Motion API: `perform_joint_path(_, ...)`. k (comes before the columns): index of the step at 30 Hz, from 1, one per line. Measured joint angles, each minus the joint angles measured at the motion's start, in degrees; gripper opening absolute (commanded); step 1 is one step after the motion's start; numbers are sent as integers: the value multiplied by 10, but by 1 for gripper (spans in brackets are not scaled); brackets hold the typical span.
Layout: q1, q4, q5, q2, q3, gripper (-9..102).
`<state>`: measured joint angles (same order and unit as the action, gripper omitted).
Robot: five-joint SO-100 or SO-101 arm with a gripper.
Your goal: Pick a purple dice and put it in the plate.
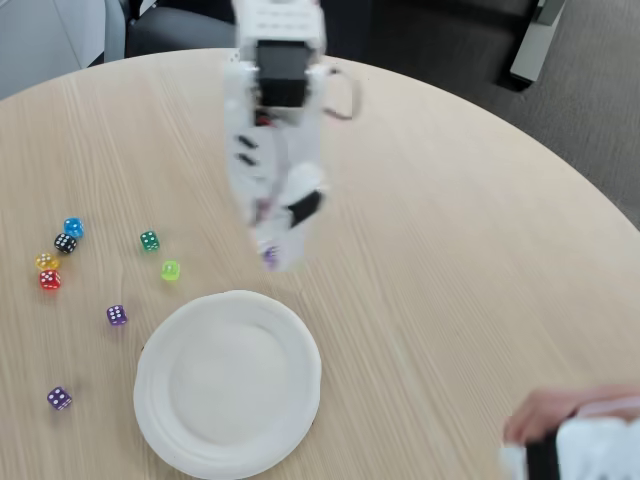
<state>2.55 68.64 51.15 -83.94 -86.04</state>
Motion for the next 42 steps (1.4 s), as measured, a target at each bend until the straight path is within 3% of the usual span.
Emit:
perform_joint_path(5, 83, -60, -67, 2, 0, 0)
perform_joint_path(11, 125, -75, -102, 2, 0, 0)
perform_joint_path(19, 120, -75, -40, 2, 0, 0)
perform_joint_path(23, 110, -133, -37, 2, 0, 0)
perform_joint_path(29, 105, -247, -73, 2, -1, 0)
perform_joint_path(42, 105, -262, -135, 5, -9, 0)
